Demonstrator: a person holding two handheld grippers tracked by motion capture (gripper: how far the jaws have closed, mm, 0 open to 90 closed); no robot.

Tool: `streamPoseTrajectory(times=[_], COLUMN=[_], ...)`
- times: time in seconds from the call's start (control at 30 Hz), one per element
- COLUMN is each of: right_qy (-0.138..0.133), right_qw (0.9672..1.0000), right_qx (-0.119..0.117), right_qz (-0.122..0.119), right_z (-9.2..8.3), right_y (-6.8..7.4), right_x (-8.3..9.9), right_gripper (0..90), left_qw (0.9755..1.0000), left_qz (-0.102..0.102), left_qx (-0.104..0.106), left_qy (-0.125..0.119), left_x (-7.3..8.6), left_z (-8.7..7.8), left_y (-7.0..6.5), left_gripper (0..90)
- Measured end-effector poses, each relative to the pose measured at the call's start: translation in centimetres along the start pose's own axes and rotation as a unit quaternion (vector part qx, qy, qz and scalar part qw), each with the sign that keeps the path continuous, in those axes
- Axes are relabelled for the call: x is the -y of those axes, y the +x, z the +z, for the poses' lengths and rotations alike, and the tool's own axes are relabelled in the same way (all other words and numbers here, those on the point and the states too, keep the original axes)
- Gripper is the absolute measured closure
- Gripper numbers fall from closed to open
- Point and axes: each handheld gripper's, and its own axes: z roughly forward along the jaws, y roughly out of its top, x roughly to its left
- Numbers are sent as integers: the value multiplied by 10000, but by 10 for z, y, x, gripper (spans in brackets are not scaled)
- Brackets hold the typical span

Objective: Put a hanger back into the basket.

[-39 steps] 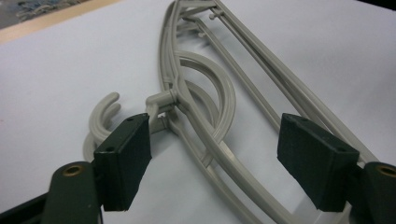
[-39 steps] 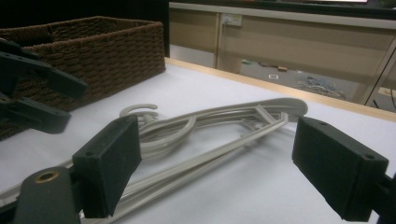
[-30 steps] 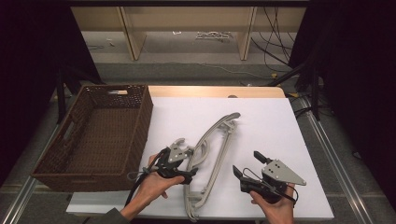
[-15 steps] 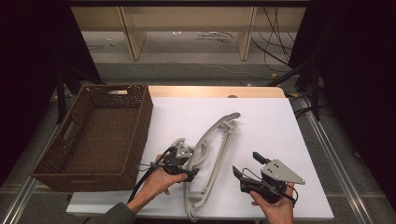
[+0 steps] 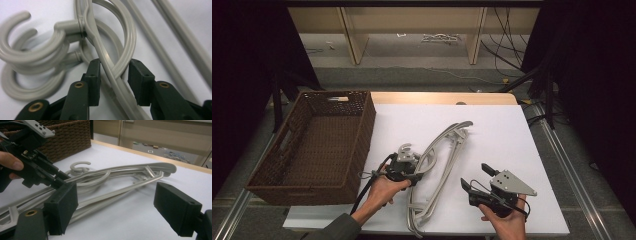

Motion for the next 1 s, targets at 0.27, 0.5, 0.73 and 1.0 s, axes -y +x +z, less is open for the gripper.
streamPoseTrajectory(times=[0.27, 0.5, 0.73, 1.0], right_qy=[-10, -23, 36, -17], right_qw=[10000, 10000, 10000, 10000], right_qx=[-30, -41, -5, -43], right_qz=[4, -19, -48, -45], right_z=[-1, 0, -1, 0], right_y=[0, 0, -1, -1], right_x=[0, 0, 0, 0], right_gripper=[204, 204, 204, 203], left_qw=[9975, 9918, 9895, 9874], left_qz=[-604, -1077, -1183, -1192], left_qx=[278, 491, 421, 447], left_qy=[-238, -478, -711, -942], left_x=[3, 3, 3, 1], left_z=[-2, -7, -13, -22], left_y=[8, 11, 15, 21], left_gripper=[685, 701, 732, 783])
